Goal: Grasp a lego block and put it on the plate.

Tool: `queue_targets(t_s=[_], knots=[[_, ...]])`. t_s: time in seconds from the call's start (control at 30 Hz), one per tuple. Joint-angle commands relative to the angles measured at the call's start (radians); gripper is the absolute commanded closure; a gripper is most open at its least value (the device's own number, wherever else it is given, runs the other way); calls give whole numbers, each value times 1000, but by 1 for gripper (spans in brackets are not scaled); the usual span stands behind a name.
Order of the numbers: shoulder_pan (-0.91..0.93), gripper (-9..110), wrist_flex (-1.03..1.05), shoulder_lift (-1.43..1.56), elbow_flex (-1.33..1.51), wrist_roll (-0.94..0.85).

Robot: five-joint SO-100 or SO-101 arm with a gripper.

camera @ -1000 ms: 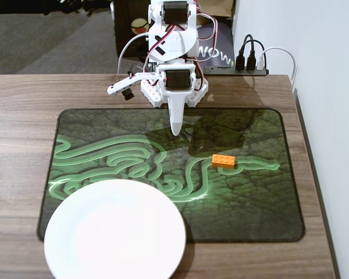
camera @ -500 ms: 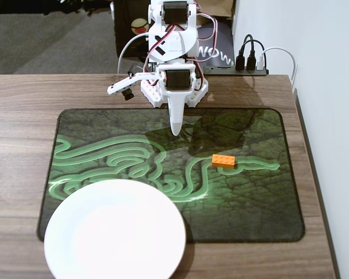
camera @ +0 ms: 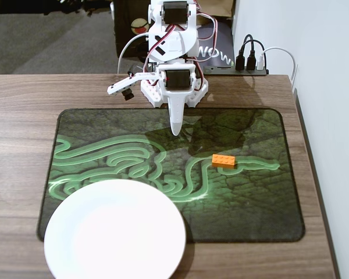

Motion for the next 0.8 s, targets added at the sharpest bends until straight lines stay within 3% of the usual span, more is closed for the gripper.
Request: queue_targets(t_s=[0.0, 0.77], knots=[[-20, 101, 5, -3, -2, -11], [-54, 101, 5, -3, -2, -21]])
